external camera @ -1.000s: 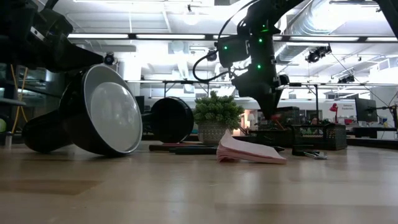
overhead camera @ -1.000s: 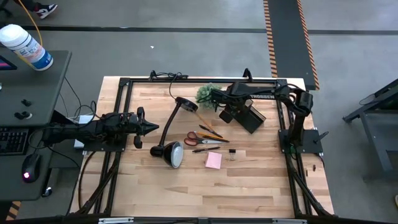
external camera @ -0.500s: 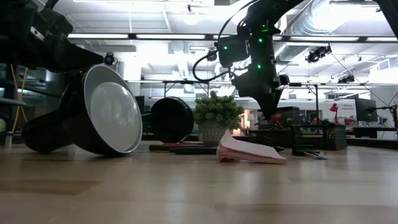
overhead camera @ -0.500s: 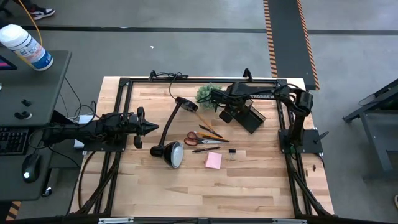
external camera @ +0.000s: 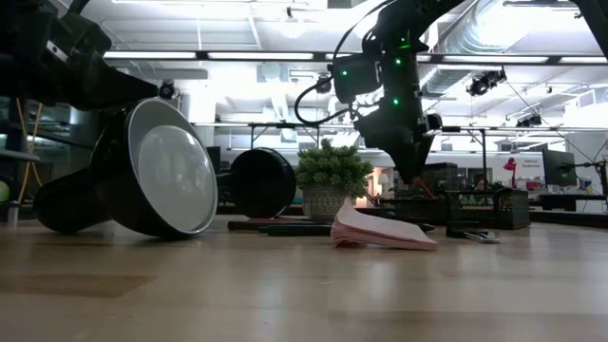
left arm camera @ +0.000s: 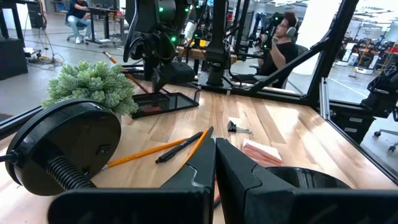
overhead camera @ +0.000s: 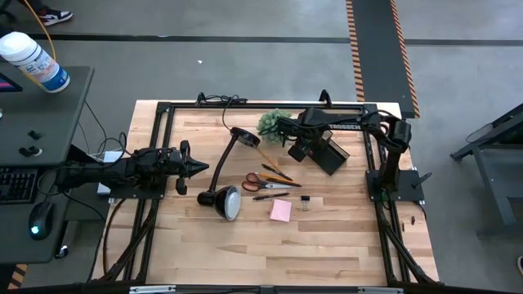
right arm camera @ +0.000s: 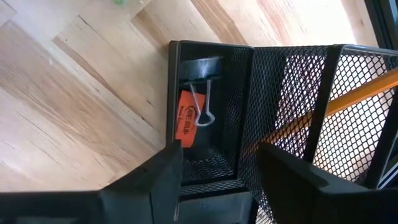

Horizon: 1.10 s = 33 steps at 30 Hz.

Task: Pick and place office supplies into organizer
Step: Put the binder clip into the bottom left section of the desk organizer

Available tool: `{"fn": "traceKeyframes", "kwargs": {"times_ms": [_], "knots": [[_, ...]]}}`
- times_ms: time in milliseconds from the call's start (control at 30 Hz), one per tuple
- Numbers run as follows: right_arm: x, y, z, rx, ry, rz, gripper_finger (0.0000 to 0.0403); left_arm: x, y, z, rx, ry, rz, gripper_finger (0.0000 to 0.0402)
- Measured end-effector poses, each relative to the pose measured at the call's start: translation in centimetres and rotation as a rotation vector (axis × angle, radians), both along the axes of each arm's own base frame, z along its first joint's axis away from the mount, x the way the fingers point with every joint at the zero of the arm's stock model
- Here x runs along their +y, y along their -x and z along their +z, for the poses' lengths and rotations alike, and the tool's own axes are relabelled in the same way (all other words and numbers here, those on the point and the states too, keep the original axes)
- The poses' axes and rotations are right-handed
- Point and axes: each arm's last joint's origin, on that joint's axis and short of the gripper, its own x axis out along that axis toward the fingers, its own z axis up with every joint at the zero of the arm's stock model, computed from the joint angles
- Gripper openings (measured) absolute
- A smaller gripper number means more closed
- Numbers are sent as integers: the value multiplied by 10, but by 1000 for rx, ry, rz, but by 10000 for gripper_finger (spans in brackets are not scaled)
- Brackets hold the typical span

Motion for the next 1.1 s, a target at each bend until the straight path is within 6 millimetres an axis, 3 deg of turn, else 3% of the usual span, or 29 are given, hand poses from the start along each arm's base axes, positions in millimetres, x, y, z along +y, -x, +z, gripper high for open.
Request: {"fn": "traceKeyframes", "kwargs": {"times_ms": [300,500,767,1100], "knots": [[30,-9,16,10,-30,25,192,0,0,0,0,0,0,1],[80,-19,19,-52,-174,-67,178,0,0,0,0,0,0,1],[144,-23,19,-104,-138,-124,187,0,0,0,0,0,0,1],[190,-22,19,-191,-97,-140,200,0,0,0,0,0,0,1]]}}
